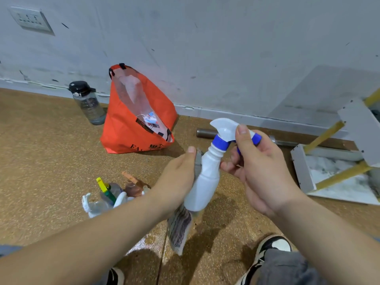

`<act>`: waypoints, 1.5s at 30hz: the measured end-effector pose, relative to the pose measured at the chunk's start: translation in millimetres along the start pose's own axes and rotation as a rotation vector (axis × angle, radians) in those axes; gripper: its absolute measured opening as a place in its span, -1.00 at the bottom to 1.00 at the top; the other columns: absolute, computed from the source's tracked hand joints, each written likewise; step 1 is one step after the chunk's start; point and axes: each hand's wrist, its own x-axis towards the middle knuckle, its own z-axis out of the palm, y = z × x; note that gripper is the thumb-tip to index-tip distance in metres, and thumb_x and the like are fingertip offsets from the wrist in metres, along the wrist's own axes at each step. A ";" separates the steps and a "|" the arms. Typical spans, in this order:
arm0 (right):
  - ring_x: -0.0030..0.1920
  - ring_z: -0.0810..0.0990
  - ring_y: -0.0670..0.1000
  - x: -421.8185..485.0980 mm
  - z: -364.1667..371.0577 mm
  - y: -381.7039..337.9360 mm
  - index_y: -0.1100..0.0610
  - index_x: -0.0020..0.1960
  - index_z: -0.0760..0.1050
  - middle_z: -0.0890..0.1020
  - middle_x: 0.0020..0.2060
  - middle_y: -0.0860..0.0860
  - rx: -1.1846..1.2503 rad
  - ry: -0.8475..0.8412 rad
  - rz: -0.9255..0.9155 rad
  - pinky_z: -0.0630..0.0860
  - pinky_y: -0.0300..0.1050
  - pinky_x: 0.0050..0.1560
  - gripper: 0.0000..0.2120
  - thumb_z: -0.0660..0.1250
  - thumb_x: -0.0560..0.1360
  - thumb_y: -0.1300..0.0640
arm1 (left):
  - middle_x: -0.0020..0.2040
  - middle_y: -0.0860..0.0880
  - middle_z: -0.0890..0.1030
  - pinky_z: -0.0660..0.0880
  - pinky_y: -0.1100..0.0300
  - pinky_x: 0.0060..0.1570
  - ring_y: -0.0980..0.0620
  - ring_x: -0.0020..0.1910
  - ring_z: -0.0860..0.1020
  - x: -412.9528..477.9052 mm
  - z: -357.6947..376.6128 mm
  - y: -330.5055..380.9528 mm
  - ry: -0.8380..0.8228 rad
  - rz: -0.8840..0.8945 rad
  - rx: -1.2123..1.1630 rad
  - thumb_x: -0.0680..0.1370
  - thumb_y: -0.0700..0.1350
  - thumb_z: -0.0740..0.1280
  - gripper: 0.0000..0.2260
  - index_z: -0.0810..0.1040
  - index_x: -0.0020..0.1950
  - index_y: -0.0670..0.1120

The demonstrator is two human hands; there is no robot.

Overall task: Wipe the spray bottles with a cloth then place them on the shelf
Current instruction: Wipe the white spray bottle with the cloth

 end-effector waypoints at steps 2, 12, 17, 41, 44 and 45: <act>-0.45 0.38 -0.03 2.0 -2.6 -2.2 0.26 0.07 0.51 0.40 -0.45 0.02 0.032 0.035 0.030 0.48 0.12 -0.05 -0.67 0.28 0.68 -0.04 | -0.08 0.11 0.62 0.47 0.08 0.07 0.09 -0.06 0.56 -10.9 7.6 -10.8 0.070 0.348 0.227 0.73 0.19 0.07 -0.63 0.54 0.06 -0.01; -0.41 0.38 -0.01 7.2 -6.4 -3.3 0.11 0.00 0.51 0.40 -0.46 0.00 0.085 0.130 0.021 0.45 0.09 -0.07 -0.77 0.30 0.68 -0.04 | -0.11 -0.19 0.65 0.60 -0.09 -0.01 -0.15 -0.18 0.60 -9.8 7.4 -18.5 -0.158 -0.371 -0.603 0.58 0.37 0.31 -0.48 0.64 0.24 -0.03; -0.35 0.41 0.05 2.6 -5.8 2.2 0.18 0.06 0.51 0.43 -0.43 0.04 -0.036 0.073 -0.063 0.49 0.11 -0.04 -0.70 0.28 0.68 -0.07 | -0.14 -0.05 0.62 0.53 0.06 0.04 -0.05 -0.11 0.58 2.0 -2.2 -16.5 0.136 -0.120 0.012 0.73 0.16 0.08 -0.59 0.54 -0.09 -0.05; -0.35 0.37 -0.04 -15.3 8.4 1.4 0.28 -0.11 0.51 0.48 -0.33 0.28 -0.373 -0.056 -0.287 0.34 -0.14 -0.33 -0.64 0.41 0.60 -0.02 | -0.12 0.12 0.72 0.57 0.19 0.01 0.14 -0.07 0.66 -14.2 -1.9 26.8 0.117 0.341 0.014 0.70 0.04 0.28 -0.79 0.65 0.00 -0.01; -0.36 0.40 -0.08 -18.6 10.5 8.3 0.21 -0.11 0.53 0.51 -0.39 0.04 -0.418 -0.093 -0.292 0.38 -0.23 -0.33 -0.73 0.44 0.59 0.02 | -0.06 0.00 0.76 0.61 0.05 0.04 -0.02 -0.01 0.72 -20.6 -0.5 37.7 0.010 0.048 -0.251 0.62 0.23 0.33 -0.64 0.69 0.02 -0.05; -0.32 0.48 -0.08 -20.2 11.6 11.1 0.15 -0.09 0.54 0.58 -0.32 -0.01 -0.434 -0.130 -0.278 0.48 -0.20 -0.24 -0.78 0.47 0.57 0.02 | -0.02 -0.07 0.77 0.61 -0.02 0.12 -0.08 0.04 0.73 -21.3 -2.4 39.5 -0.035 0.003 -0.321 0.58 0.30 0.33 -0.56 0.70 0.06 -0.06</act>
